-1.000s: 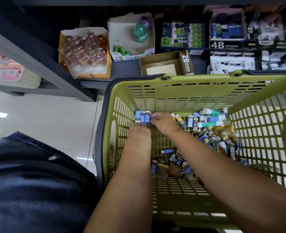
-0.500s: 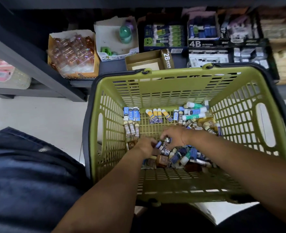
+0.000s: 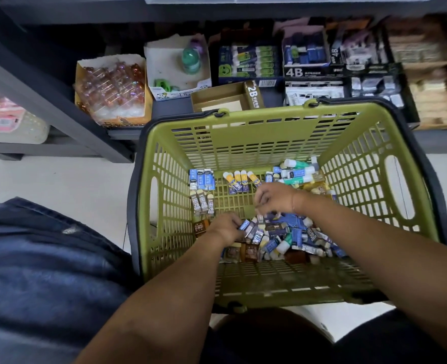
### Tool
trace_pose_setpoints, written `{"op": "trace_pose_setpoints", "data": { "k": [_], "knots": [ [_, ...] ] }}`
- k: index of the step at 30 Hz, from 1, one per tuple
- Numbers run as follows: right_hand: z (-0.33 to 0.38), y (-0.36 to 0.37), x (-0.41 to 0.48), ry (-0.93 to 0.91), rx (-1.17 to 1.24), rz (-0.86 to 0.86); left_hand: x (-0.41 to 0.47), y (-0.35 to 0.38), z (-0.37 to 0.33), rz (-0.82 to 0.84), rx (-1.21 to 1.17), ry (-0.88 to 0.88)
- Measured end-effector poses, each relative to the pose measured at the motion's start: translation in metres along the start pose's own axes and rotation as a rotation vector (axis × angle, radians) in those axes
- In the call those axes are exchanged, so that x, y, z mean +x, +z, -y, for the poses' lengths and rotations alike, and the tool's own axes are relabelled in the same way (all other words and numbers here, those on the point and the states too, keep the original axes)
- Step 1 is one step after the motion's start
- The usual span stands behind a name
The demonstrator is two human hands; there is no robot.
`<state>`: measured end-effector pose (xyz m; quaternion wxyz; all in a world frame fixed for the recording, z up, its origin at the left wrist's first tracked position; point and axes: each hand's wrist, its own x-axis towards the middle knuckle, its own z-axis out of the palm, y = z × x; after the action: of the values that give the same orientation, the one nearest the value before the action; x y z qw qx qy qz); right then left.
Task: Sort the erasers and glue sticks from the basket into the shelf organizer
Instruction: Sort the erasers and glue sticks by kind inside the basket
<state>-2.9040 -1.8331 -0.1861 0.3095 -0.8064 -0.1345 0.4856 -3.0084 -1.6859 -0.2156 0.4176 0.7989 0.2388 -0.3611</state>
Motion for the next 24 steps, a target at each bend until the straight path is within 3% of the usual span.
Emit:
{"op": "trace_pose_setpoints", "data": {
  "k": [5, 10, 17, 24],
  "knots": [
    [0.004, -0.008, 0.007, 0.190, 0.516, -0.177, 0.003, 0.003, -0.002, -0.060, 0.152, 0.038],
    [0.021, 0.020, 0.024, 0.340, 0.685, -0.222, 0.007, 0.007, 0.000, -0.075, 0.139, 0.029],
    [0.054, 0.067, 0.063, 0.435, 0.743, -0.269, 0.012, 0.010, 0.002, -0.111, 0.106, -0.056],
    [0.060, 0.077, 0.073, 0.363, 0.309, -0.216, 0.011, 0.010, 0.005, -0.101, 0.048, -0.079]
  ]
}}
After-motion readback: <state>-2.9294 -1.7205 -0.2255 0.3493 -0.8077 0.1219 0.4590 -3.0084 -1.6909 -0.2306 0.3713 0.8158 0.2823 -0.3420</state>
